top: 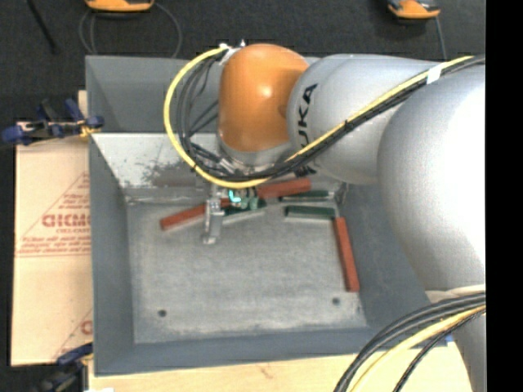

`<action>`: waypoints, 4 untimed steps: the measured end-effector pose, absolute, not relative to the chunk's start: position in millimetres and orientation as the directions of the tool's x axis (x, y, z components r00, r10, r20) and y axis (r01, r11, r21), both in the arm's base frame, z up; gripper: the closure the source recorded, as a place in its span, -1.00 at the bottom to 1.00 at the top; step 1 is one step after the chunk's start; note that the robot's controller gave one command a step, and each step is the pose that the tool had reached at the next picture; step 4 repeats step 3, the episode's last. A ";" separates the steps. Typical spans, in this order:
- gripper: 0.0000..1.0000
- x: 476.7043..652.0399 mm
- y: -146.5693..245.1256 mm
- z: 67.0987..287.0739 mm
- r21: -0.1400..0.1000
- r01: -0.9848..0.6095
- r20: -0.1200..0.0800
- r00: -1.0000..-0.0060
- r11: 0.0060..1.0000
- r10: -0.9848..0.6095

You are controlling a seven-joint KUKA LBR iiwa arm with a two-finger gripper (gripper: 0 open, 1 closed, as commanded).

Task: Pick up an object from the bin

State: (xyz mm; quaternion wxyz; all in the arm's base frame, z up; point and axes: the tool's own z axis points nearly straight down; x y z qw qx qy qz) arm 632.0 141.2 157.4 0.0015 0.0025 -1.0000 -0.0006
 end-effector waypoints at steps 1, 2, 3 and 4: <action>-1.00 652.2 125.3 70.0 -0.001 -0.244 0.001 -0.970 0.970 -0.244; 1.00 653.2 126.8 72.3 0.002 -0.241 -0.003 -0.970 0.970 -0.241; 1.00 649.1 133.0 221.5 -0.004 -0.459 -0.012 -0.888 0.888 -0.459; 1.00 649.1 133.0 221.5 -0.004 -0.459 -0.012 -0.888 0.888 -0.459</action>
Offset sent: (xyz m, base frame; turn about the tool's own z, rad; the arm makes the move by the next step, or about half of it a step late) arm 0.0200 -0.0140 -0.0862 -0.2438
